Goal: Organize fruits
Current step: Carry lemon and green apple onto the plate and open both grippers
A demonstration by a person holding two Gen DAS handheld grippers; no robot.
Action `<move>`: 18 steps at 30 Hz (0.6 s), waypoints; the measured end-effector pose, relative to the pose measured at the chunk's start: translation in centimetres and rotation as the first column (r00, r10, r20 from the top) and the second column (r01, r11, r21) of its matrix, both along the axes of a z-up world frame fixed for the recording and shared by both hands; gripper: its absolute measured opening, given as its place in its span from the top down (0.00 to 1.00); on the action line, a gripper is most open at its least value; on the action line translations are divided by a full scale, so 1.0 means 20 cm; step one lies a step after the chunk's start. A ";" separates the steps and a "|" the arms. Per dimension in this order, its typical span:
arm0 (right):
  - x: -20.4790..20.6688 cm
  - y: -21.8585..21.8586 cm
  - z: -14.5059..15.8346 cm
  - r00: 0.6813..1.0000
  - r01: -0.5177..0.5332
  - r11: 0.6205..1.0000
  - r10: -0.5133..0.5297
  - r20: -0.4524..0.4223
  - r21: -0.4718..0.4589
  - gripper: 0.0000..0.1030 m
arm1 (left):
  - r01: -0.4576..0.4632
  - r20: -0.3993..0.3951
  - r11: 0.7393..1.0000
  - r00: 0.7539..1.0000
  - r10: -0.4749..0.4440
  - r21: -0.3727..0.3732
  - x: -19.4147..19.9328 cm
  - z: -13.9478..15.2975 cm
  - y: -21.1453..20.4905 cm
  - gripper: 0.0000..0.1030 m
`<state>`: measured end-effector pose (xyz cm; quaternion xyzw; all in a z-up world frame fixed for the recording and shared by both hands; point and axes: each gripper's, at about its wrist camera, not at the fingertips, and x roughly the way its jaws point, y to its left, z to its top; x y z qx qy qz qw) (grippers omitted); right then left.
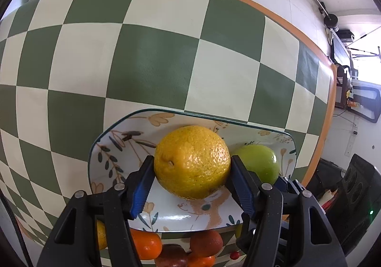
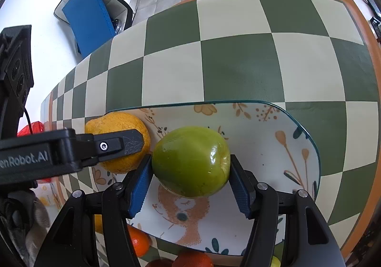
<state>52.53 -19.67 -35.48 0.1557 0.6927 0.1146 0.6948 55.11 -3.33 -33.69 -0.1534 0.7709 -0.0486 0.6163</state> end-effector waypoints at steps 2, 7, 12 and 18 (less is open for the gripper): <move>0.01 0.00 -0.02 1.000 -0.002 1.000 0.002 -0.011 -0.006 0.37 | 0.010 0.011 1.000 1.000 -0.010 0.006 0.00 0.01 0.00 0.41; 0.02 -0.02 -0.03 1.000 0.022 1.000 -0.022 -0.016 -0.002 0.26 | 0.008 0.029 1.000 1.000 -0.009 0.025 0.01 0.02 -0.02 0.22; 0.00 -0.07 -0.01 0.999 0.049 0.999 -0.049 -0.019 -0.005 0.12 | 0.029 0.083 0.997 0.996 -0.035 0.071 -0.01 0.10 -0.01 0.15; -0.11 -0.10 0.15 0.998 0.046 0.991 -0.040 0.048 -0.122 0.06 | 0.061 0.184 0.982 0.978 -0.095 0.180 -0.12 0.25 0.01 0.15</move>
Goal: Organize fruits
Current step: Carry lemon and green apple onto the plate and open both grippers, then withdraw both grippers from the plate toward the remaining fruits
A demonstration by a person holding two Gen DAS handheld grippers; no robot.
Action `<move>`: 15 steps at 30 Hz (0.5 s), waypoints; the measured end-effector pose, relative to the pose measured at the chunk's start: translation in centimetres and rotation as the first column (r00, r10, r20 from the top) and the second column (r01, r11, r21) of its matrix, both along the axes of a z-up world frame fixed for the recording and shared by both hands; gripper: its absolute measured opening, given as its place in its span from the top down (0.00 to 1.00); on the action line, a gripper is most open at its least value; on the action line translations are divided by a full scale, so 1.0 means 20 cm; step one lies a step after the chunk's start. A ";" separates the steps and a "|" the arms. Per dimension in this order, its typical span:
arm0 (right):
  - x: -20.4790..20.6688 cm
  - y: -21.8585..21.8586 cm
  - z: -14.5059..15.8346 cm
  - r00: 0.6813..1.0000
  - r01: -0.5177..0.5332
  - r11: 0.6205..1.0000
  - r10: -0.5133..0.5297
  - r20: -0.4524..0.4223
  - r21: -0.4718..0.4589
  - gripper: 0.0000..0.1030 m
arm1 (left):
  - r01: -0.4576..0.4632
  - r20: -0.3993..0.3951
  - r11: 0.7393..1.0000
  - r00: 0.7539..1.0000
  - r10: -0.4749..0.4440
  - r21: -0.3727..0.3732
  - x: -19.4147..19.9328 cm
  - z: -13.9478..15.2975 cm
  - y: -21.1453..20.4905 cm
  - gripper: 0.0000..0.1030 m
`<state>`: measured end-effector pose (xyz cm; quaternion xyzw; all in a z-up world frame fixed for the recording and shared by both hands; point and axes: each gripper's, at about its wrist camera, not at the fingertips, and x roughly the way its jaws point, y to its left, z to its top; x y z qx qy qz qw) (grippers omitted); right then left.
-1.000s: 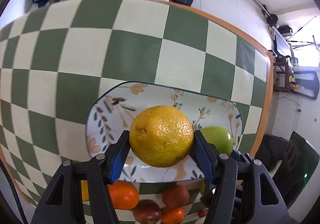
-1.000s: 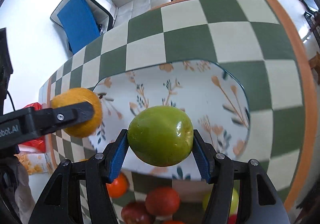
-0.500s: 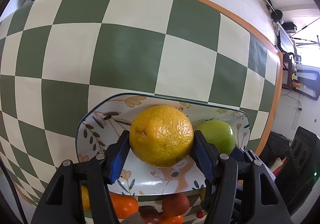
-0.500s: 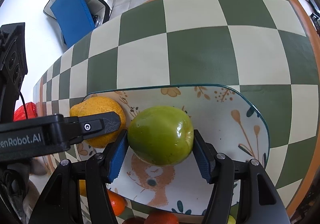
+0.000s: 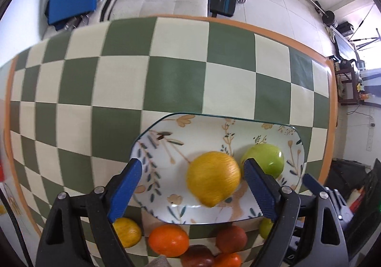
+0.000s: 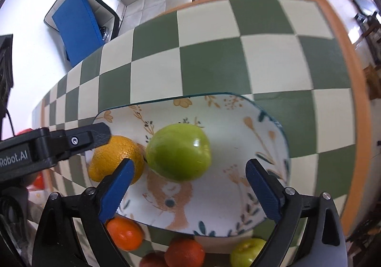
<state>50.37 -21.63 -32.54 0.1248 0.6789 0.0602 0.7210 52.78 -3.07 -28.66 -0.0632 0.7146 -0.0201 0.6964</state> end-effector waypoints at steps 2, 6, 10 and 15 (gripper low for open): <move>-0.05 -0.01 0.05 1.000 -0.005 0.998 0.006 0.017 -0.057 0.06 | 0.002 0.036 0.999 0.999 -0.004 0.050 -0.05 0.05 0.02 0.15; -0.16 -0.03 0.12 1.000 -0.013 0.992 0.016 0.024 -0.126 0.06 | -0.002 0.110 0.992 0.994 -0.012 0.126 -0.19 0.14 0.06 0.15; -0.26 -0.01 0.18 0.999 -0.022 0.984 0.029 0.038 -0.180 0.06 | 0.006 0.181 0.983 0.983 -0.041 0.185 -0.32 0.23 0.07 0.15; -0.39 0.02 0.31 0.995 -0.023 0.978 0.043 0.089 -0.205 0.06 | 0.014 0.255 0.979 0.965 -0.066 0.201 -0.48 0.37 0.07 0.15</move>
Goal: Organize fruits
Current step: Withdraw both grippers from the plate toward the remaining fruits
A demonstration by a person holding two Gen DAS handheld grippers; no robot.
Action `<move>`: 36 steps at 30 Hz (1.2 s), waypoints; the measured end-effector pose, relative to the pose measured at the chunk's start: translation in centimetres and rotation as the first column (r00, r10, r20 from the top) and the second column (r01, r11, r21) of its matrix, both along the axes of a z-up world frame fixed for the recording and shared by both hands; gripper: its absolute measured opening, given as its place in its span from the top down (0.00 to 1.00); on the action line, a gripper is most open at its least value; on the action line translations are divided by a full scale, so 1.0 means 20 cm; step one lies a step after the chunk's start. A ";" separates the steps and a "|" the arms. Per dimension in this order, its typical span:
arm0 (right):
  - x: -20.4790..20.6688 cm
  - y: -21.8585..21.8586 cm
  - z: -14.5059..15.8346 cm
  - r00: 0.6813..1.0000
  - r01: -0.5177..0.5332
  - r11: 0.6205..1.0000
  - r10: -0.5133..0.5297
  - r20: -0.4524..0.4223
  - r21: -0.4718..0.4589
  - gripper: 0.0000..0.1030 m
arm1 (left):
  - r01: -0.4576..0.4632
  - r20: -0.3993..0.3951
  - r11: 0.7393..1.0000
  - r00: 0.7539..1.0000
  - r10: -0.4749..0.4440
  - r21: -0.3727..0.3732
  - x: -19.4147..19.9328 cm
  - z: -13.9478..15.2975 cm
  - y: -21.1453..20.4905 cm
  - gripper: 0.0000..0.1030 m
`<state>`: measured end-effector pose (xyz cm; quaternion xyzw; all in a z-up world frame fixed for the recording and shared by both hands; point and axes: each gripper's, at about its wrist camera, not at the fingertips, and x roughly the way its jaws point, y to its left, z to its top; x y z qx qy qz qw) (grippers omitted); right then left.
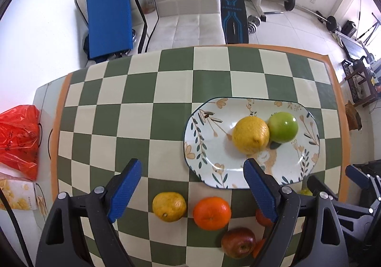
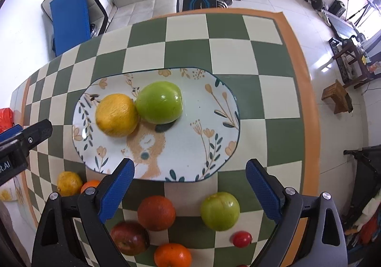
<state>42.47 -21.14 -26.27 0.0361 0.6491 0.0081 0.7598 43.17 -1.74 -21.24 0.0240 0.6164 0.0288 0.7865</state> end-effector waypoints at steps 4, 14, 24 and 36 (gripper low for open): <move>-0.11 0.01 0.15 0.998 -0.004 1.000 0.005 0.063 -0.024 0.06 | 0.012 0.053 1.000 0.999 -0.012 0.004 -0.11 0.12 0.00 0.15; -0.39 0.03 0.51 0.987 -0.009 0.999 0.014 0.159 -0.031 0.06 | 0.030 0.134 0.999 0.991 -0.025 -0.037 -0.38 0.36 0.01 0.15; -0.64 0.04 0.78 0.971 -0.020 0.999 0.026 0.239 -0.027 0.06 | 0.028 0.184 0.998 0.983 -0.016 -0.064 -0.58 0.51 0.04 0.15; -0.74 0.02 0.87 0.962 0.006 0.999 -0.016 0.271 0.036 0.06 | 0.001 0.182 0.997 0.983 0.012 -0.073 -0.60 0.48 0.08 0.00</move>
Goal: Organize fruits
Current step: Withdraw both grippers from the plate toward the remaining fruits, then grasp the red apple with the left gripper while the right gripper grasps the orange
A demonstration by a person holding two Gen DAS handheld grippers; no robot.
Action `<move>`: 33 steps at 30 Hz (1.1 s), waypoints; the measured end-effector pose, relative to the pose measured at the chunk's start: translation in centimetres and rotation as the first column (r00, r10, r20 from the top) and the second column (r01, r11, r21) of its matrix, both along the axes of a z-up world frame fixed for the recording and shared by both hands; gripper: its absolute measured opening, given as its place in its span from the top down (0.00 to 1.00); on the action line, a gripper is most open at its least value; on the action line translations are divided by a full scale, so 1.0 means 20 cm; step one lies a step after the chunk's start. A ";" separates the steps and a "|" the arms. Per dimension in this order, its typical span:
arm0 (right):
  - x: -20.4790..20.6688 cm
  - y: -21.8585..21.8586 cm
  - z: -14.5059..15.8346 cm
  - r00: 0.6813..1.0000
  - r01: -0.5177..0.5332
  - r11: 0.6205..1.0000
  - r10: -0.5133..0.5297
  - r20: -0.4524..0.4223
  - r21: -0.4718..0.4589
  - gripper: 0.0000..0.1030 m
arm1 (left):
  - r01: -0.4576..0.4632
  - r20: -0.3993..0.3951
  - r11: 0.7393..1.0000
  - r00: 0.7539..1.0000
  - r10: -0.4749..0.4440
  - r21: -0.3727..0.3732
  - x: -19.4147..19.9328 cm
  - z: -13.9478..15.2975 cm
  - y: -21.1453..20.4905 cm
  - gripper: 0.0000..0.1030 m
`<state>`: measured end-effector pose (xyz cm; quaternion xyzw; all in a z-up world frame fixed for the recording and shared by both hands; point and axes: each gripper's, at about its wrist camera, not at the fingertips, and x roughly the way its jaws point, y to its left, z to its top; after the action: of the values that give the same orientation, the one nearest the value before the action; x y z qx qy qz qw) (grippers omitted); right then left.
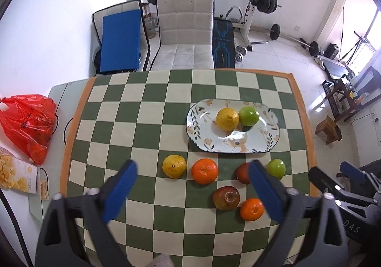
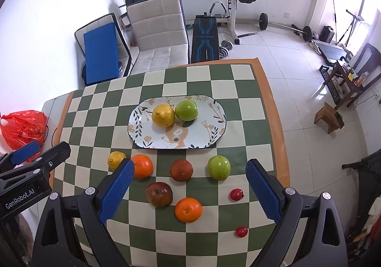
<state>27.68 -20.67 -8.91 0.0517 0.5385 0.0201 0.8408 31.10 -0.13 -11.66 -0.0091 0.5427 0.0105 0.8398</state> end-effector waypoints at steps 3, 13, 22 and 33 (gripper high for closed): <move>0.01 -0.02 -0.10 0.999 0.015 0.999 -0.013 -0.045 0.030 0.06 | -0.018 -0.032 0.999 0.999 0.019 0.036 0.01 -0.10 0.02 0.00; -0.01 -0.04 -1.04 0.905 0.046 0.990 0.014 -0.426 0.131 0.13 | -0.023 -0.278 0.995 0.959 0.049 0.097 0.02 -0.61 0.04 0.00; -0.09 0.02 -1.33 0.855 -0.019 0.987 0.099 -0.508 0.162 0.36 | 0.019 -0.391 1.000 0.920 -0.014 0.009 0.05 -0.80 -0.10 0.00; -0.18 -0.29 -1.36 0.842 0.081 0.983 0.021 -0.538 0.165 0.36 | 0.104 -0.576 0.990 0.805 -0.143 -0.100 0.13 -1.22 -0.41 0.05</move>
<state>24.04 -26.48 -36.12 0.1398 0.7475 0.0406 0.6481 33.66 -8.23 -36.13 0.0033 0.7725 -0.0589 0.6322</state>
